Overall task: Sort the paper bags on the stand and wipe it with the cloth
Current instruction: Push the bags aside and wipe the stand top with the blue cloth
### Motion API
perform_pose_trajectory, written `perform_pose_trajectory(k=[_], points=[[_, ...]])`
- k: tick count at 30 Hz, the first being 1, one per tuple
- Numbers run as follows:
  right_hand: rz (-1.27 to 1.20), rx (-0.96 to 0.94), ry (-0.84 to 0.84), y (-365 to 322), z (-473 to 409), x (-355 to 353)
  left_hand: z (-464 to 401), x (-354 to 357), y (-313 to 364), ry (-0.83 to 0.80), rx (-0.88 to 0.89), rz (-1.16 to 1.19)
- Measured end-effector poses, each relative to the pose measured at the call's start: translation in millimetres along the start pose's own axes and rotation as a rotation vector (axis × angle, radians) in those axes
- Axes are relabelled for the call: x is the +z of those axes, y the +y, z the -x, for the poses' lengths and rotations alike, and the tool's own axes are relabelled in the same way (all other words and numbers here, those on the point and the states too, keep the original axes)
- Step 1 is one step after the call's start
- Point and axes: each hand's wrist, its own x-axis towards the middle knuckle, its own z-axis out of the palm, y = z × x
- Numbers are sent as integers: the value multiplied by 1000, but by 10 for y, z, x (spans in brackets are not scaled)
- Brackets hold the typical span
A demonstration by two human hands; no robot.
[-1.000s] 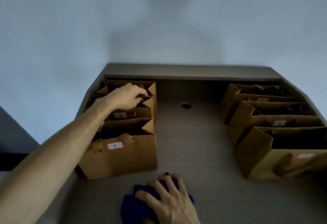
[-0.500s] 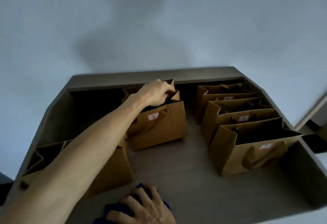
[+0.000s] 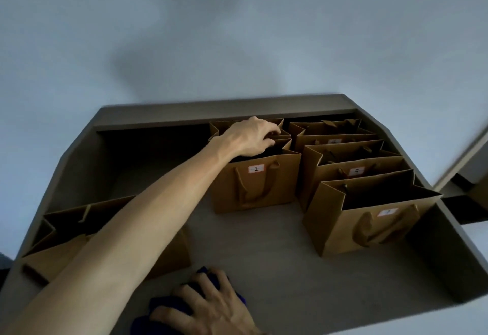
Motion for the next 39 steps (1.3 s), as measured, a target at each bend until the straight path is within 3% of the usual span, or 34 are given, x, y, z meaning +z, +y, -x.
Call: perform_pose_trajectory(k=[3,6,10,12,17,20,24,31,36,39], points=[[290,-218,-218,126,-22,-189,366,-221,-161,73,49,51],[248,-79,-126,136,-67,-189,857,-445,-345,74,43,86],[231,-250,1,237,-64,33,1589,-607,-611,5,-67,86],[263,-251,82,225,-75,37,1895,-609,-760,-68,-158,69],[257,-250,92,192,-56,26,2316,-553,-1036,-192,-310,86],[308,-274,146,252,-65,86,2342,-540,-1022,-181,-304,182],[335,-243,72,262,-73,61,2224,-547,-929,-244,-253,223],[178,-242,-82,233,-123,-73,1645,-446,-519,-102,-28,196],[218,-239,-143,204,-147,-158,1321,-380,-240,-175,58,174],[172,-244,-98,212,-126,-132,1308,-388,-277,-201,65,146]])
